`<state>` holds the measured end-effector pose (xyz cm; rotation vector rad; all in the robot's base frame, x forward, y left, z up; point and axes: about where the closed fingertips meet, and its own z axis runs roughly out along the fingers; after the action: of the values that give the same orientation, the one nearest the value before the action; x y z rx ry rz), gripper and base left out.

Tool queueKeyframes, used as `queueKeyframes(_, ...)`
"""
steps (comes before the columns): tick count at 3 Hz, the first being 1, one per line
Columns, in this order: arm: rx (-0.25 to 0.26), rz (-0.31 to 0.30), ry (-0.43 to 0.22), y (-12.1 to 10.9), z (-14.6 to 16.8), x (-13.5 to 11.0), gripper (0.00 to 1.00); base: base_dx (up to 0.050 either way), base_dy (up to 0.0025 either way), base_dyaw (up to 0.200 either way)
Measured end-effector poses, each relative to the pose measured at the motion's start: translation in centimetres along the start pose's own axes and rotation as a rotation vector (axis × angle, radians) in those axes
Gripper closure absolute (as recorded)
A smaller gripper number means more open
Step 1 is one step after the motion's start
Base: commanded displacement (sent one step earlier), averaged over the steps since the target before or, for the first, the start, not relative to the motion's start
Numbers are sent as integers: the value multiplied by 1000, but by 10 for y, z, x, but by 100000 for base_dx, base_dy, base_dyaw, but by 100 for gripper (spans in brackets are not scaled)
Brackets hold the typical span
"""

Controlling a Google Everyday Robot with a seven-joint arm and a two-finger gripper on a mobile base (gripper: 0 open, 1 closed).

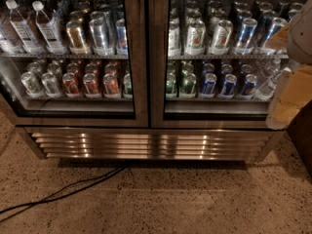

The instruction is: Open left fridge door

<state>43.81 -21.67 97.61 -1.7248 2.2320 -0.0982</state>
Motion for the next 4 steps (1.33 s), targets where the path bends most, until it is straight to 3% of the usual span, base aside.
queueKeyframes(1, -1, 0, 0, 0, 0, 0, 0, 0, 0, 0)
queueKeyframes(2, -78, 10, -31, 4, 36, -9, 0, 0, 0, 0)
queueKeyframes(3, -230, 30, -57, 22, 115, -22, 0, 0, 0, 0)
queueKeyframes(4, -259, 33, -47, 28, 128, -18, 0, 0, 0, 0)
